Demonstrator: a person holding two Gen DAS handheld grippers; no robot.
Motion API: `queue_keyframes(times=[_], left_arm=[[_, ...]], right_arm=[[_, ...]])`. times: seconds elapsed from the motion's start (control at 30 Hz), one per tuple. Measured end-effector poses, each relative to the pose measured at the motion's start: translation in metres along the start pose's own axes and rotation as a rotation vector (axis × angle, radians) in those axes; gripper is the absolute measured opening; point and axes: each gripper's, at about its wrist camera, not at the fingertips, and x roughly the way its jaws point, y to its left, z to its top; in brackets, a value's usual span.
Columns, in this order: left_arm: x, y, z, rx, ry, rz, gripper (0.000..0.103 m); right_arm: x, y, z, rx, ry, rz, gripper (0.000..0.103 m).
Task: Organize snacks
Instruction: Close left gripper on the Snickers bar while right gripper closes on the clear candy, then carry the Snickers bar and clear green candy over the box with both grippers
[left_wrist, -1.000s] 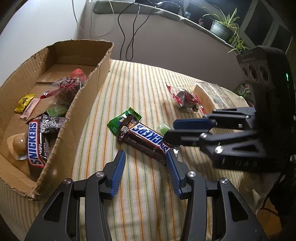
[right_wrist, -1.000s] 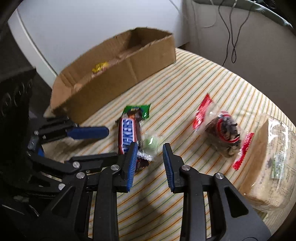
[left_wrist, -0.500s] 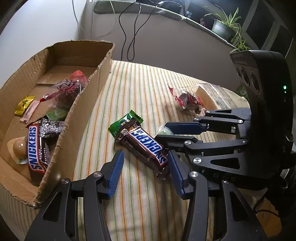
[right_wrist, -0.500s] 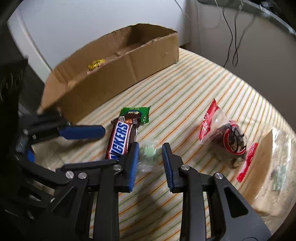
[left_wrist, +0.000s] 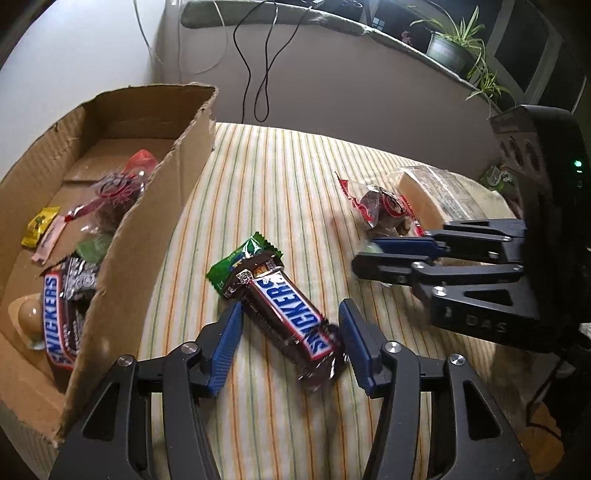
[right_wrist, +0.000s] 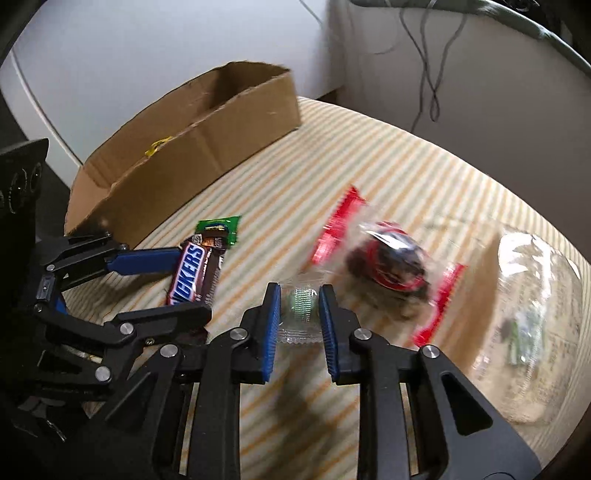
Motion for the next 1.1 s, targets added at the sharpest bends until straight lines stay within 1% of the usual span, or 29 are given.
queue_keyframes(times=[0.17, 0.23, 0.27, 0.3, 0.33, 0.5, 0.67, 0.93, 1.1], left_arm=[[0.013, -0.014, 0.002, 0.061, 0.002, 0.074, 0.051], [0.012, -0.016, 0.000, 0.078, -0.008, 0.091, 0.042], [0.011, -0.016, 0.000, 0.084, -0.011, 0.094, 0.039], [0.010, -0.016, -0.001, 0.086, -0.015, 0.101, 0.030], [0.009, -0.014, -0.001, 0.086, -0.018, 0.106, 0.027], [0.004, -0.010, -0.005, 0.080, -0.031, 0.106, 0.027], [-0.013, -0.003, -0.010, 0.072, -0.062, 0.095, 0.027], [-0.055, 0.013, -0.012, 0.056, -0.147, 0.085, 0.027], [-0.074, 0.027, -0.011, 0.036, -0.195, 0.099, 0.027]], right_arm=[[-0.002, -0.004, -0.002, 0.003, -0.004, -0.013, 0.022], [-0.003, -0.003, -0.003, -0.001, -0.006, -0.021, 0.022], [-0.001, -0.002, -0.003, -0.004, -0.007, -0.026, 0.022], [-0.001, -0.001, -0.003, -0.008, -0.007, -0.032, 0.022], [-0.001, 0.000, -0.004, -0.013, -0.008, -0.038, 0.022], [-0.004, 0.006, -0.005, -0.011, -0.012, -0.048, 0.022], [-0.017, 0.013, -0.005, -0.009, -0.040, -0.046, 0.022], [-0.044, 0.039, 0.006, -0.040, -0.098, -0.046, 0.022], [-0.048, 0.060, 0.018, -0.057, -0.125, -0.033, 0.022]])
